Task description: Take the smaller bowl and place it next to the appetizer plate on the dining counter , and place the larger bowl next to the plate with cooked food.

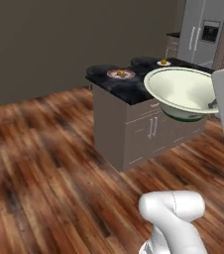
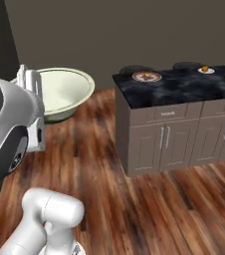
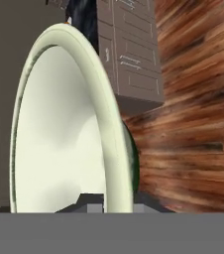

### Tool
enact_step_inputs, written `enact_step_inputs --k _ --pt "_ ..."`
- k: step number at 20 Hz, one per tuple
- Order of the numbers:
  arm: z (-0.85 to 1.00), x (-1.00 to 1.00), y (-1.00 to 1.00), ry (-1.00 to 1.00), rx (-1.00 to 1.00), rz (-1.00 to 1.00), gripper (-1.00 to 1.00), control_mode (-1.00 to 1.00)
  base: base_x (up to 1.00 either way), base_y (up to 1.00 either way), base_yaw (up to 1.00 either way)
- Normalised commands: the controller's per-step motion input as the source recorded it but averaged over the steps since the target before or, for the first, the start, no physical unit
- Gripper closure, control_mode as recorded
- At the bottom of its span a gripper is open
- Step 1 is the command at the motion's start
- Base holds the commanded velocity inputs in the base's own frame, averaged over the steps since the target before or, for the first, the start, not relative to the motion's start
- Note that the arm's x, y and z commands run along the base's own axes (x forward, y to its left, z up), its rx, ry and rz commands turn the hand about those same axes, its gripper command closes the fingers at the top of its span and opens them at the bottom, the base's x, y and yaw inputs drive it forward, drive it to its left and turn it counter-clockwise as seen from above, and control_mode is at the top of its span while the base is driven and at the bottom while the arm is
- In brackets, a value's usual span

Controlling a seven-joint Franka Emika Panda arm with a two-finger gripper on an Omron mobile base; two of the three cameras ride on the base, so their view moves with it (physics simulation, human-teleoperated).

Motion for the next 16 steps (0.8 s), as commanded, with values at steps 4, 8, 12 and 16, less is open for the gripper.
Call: enact_step_inputs --k 4,8,12,16 --pt "0.00 0.00 0.00 0.00 0.00 0.00 1.00 1.00 1.00 0.74 -0.26" --pt "0.00 0.00 0.00 0.00 0.00 0.00 1.00 1.00 1.00 0.02 -0.05" --pt "0.00 0.00 0.00 0.00 0.00 0.00 1.00 1.00 1.00 0.51 -0.07" --pt "0.00 0.00 0.00 0.00 0.00 0.00 1.00 1.00 1.00 1.00 -0.25"
